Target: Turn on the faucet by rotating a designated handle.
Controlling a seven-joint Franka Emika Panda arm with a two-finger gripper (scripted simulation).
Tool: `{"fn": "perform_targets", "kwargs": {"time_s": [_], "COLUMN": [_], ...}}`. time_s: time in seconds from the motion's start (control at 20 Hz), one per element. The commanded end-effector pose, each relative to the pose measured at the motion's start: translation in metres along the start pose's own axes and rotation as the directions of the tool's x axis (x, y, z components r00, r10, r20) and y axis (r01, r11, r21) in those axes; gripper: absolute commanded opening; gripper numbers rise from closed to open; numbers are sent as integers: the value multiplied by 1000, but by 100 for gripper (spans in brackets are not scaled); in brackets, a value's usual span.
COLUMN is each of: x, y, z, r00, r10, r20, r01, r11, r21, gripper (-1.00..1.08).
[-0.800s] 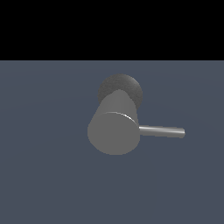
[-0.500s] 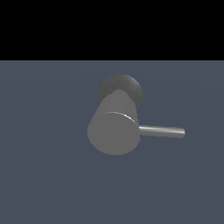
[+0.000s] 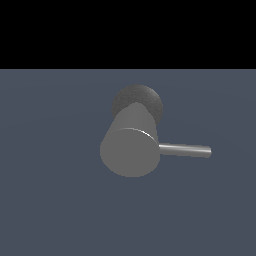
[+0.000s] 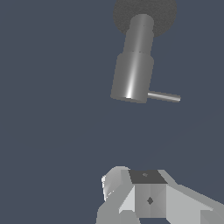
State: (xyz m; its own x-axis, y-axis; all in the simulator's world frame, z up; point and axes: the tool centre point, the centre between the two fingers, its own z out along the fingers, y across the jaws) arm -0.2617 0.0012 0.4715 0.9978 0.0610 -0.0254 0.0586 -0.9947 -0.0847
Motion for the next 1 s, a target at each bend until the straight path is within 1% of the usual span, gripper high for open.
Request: {"fn": "perform_targets", "kwargs": {"time_s": [0.0, 0.1, 0.25, 0.4, 0.5, 0.7, 0.8, 0.95], "x": [1, 2, 4, 7, 8, 12, 13, 15], "y": [0, 1, 2, 5, 8, 17, 23, 35], "z": [-3, -7, -14, -25, -33, -52, -62, -77], "r00": [1000, 999, 995, 988, 980, 954, 937, 907], "r10": [-3, -5, -5, 2, 13, 52, 80, 132], "r20": [-23, -48, -95, -154, -200, -295, -340, -399], "r01": [4, 9, 21, 39, 55, 98, 123, 162], "r11": [999, 996, 986, 965, 942, 877, 836, 766], "r21": [42, 86, 165, 260, 330, 471, 535, 622], "gripper": [-100, -100, -100, -100, -100, -100, -100, -100]}}
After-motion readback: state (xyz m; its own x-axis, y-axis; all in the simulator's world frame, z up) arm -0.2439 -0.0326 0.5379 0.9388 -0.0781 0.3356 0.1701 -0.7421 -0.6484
